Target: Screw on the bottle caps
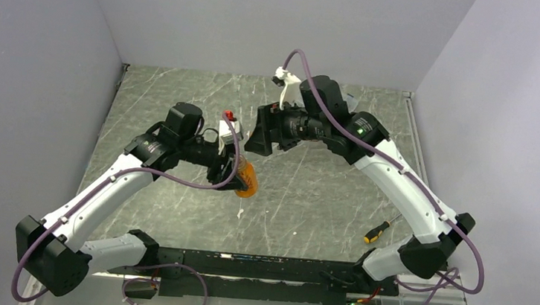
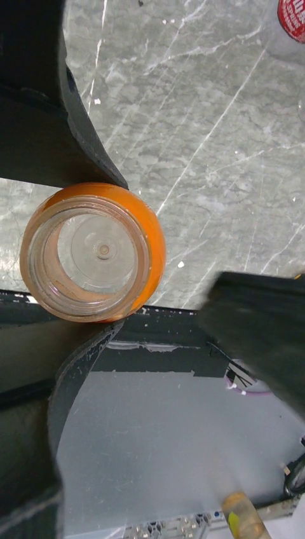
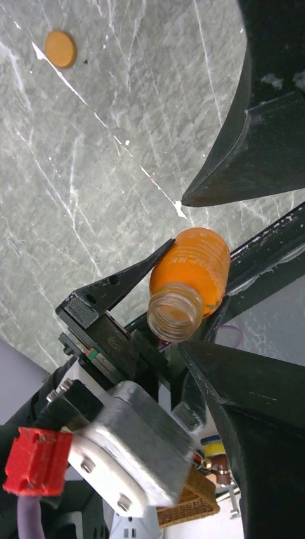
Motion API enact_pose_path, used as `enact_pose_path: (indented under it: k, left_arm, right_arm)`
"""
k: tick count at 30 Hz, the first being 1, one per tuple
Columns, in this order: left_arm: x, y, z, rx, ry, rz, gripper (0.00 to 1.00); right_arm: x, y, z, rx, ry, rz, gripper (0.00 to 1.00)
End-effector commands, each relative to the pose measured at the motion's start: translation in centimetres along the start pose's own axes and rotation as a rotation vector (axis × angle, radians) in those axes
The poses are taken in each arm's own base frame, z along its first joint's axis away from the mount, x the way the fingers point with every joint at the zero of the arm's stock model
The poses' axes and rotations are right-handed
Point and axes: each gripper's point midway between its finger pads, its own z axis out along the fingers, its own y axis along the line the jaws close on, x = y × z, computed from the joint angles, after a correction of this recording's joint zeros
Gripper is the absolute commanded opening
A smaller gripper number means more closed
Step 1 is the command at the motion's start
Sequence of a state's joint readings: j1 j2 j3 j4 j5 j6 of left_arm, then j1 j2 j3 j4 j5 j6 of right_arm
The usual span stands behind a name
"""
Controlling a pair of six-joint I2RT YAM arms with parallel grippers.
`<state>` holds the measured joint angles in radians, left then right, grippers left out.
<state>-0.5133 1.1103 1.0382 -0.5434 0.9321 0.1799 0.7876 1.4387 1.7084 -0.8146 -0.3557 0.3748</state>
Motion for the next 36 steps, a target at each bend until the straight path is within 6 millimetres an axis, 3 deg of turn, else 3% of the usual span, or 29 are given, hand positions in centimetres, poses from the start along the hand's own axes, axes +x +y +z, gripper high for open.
enact_pose_path:
  k: [1,10,18,21,29,36]
  left_arm:
    - [-1.2,0.4,-0.2,-0.034,-0.017,0.086,0.23]
    - [-1.3,0.7,-0.3,-0.051,-0.016,0.101,0.23]
    - [-2.3,0.5,-0.7,-0.070,-0.035,0.135,0.23]
    - [-2.5,0.5,-0.9,-0.079,-0.038,0.143,0.22]
    - [-3.4,1.2,-1.7,-0.166,-0.074,0.186,0.21]
    - [-4.1,1.3,-2.1,-0.197,-0.118,0.213,0.20]
  right_arm:
    - [-0.8,0.8,0.3,0.016,-0.017,-0.001,0.78]
    - [1.0,0.9,2.3,0.049,0.060,-0.015,0.74]
    - [2.6,-1.3,3.2,0.155,0.121,0.009,0.70]
    - [2.9,-2.1,3.3,0.197,0.135,0.019,0.64]
    - [3.7,-2.1,3.9,0.183,0.145,0.054,0.35]
    - [3.7,-1.2,4.0,0.092,0.131,0.101,0.31]
